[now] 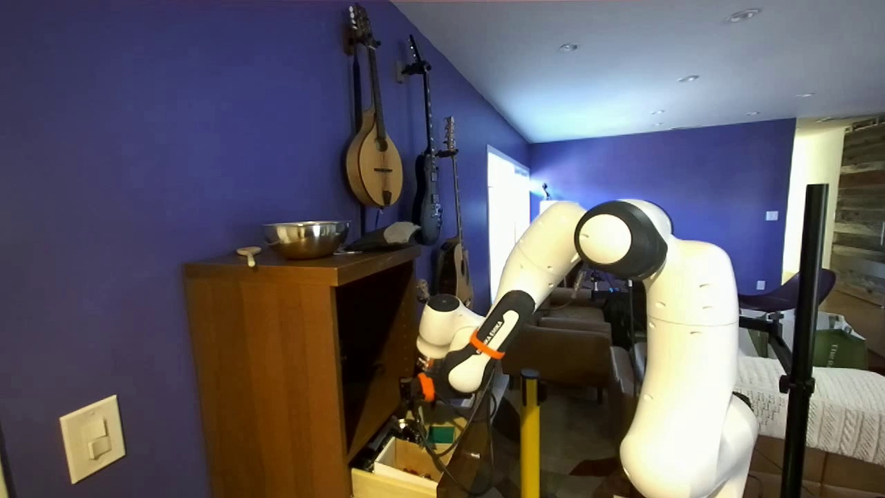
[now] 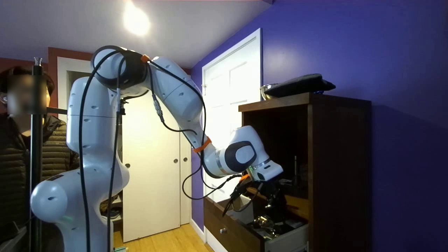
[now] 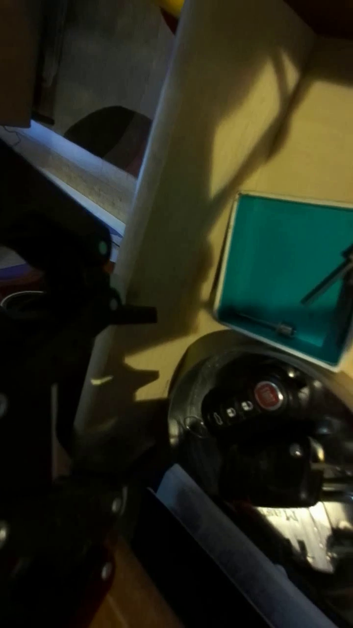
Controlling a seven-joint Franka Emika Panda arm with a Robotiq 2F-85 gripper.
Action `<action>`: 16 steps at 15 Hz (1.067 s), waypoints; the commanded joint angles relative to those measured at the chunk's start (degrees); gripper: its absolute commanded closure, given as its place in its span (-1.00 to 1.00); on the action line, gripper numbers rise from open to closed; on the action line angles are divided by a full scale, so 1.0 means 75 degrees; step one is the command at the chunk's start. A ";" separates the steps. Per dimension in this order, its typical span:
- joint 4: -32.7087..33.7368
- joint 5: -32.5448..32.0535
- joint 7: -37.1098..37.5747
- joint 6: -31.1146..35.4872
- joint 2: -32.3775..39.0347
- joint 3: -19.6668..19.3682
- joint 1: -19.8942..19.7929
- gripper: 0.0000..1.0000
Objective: Take the keys off of the shelf then put it into the drawer
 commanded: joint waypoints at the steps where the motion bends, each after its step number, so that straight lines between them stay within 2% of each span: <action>1: -0.0686 0.2130 -0.2083 0.0190 -0.0445 0.0501 0.0173 -0.91; 3: -0.0958 0.3309 -0.3341 0.0223 -0.0766 0.0884 0.0337 -1.00; 4: -0.1063 0.3883 -0.3947 0.0290 -0.0923 -0.0252 0.1769 -1.00; 6: -0.1256 0.4881 -0.5066 0.0168 -0.1440 -0.0545 0.2610 -1.00; 8: -0.1519 0.5697 -0.6106 -0.0127 -0.2243 -0.1176 0.3226 -1.00; 9: -0.1604 0.5905 -0.6427 -0.0300 -0.2621 -0.1510 0.3423 -1.00; 11: -0.1671 0.5597 -0.6294 -0.0712 -0.3336 -0.1909 0.3347 -1.00; 14: -0.1549 0.5134 -0.7296 -0.2722 -0.4218 -0.2562 0.3279 -1.00; 16: -0.1371 0.4734 -0.7806 -0.4070 -0.4727 -0.2698 0.3208 -1.00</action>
